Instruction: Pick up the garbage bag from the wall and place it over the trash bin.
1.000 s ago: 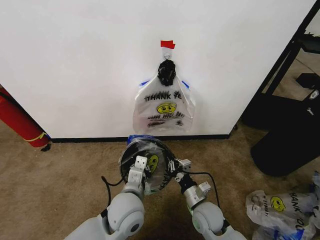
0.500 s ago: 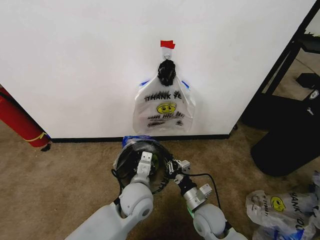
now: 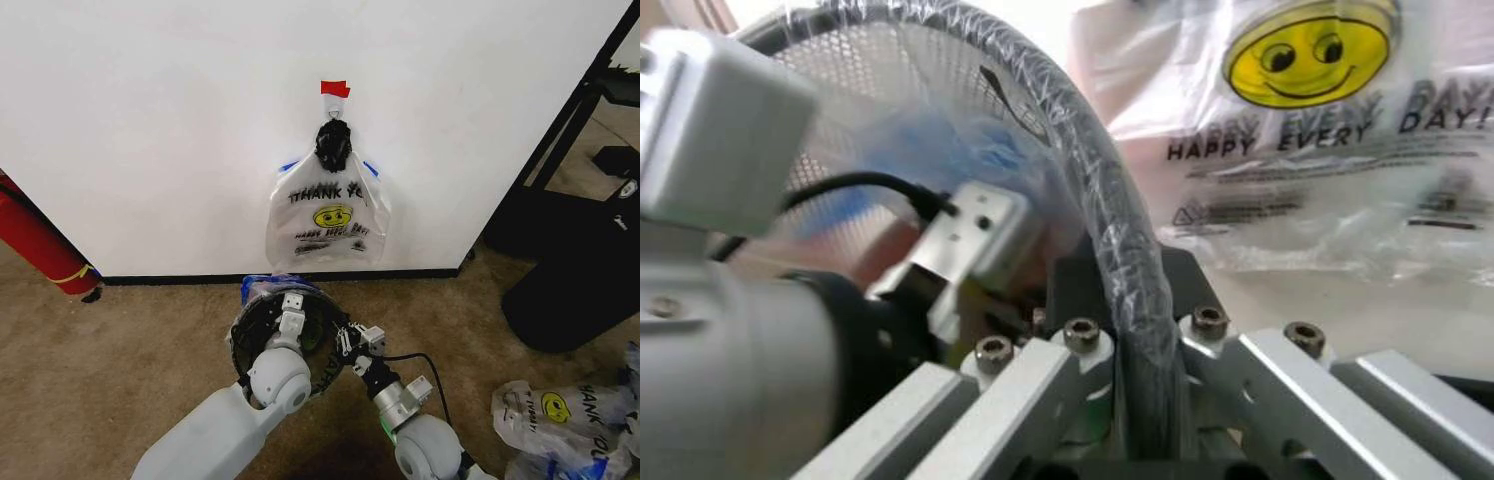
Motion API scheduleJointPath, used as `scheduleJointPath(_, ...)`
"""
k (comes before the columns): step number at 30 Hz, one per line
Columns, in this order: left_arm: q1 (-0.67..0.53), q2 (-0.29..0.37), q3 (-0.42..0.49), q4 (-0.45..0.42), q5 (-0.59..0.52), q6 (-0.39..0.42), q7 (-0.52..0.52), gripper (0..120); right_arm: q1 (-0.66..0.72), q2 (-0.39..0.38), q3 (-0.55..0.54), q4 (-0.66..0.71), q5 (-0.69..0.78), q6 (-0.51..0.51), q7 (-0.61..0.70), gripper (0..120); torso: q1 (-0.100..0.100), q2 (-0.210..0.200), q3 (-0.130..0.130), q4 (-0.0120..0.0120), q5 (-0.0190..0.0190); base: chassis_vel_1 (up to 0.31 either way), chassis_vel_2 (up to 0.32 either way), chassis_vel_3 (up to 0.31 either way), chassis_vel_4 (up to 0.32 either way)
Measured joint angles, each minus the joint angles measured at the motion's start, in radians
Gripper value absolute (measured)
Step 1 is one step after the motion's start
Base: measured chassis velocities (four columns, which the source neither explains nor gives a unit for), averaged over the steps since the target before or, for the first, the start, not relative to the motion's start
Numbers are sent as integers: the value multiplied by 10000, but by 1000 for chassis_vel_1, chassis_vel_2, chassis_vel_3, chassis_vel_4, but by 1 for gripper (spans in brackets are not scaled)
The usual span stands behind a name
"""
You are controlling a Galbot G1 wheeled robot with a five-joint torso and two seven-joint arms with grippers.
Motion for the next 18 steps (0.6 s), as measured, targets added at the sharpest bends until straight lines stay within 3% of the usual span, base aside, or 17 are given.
scheduleJointPath(7,-63,104,77,98,-2,-62,180,0,-3,54,39,-35,121,219,-483,0,0,0,0,1,-1,0,0,0,0)
scheduleJointPath(18,1052,1167,141,-1795,22,-147,436,0,423,470,336,-922,139,630,-233,0,0,0,-1,2,-1,0,0,0,0)
